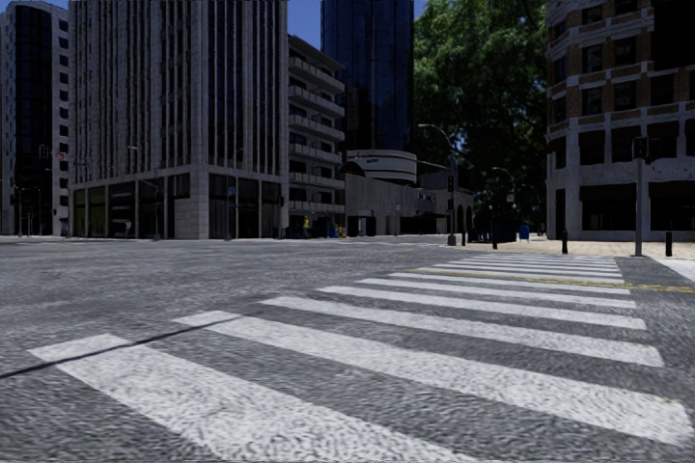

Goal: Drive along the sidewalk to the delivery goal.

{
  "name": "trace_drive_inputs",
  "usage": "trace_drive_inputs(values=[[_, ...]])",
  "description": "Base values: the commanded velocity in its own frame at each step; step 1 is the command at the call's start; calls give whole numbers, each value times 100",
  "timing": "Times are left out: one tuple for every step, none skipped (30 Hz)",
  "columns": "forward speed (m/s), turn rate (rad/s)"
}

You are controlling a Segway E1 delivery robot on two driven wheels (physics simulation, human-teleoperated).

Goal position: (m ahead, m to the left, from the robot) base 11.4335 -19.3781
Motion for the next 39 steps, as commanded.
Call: trace_drive_inputs(values=[[123, -55], [121, -55], [120, -55], [120, -55], [117, -55], [114, -55], [113, -55], [113, -55], [113, -55], [113, -55], [112, -55], [112, -55], [113, -55], [115, -55], [116, -55], [116, -55], [116, -54], [116, -54], [116, -54], [117, -54], [117, -54], [117, -54], [117, -54], [117, -54], [117, -54], [117, -54], [117, -54], [121, -54], [138, -54], [200, -53], [200, -53], [200, -51], [200, -50], [200, -50], [200, -49], [200, -49], [200, -47], [200, -47], [200, -47]])
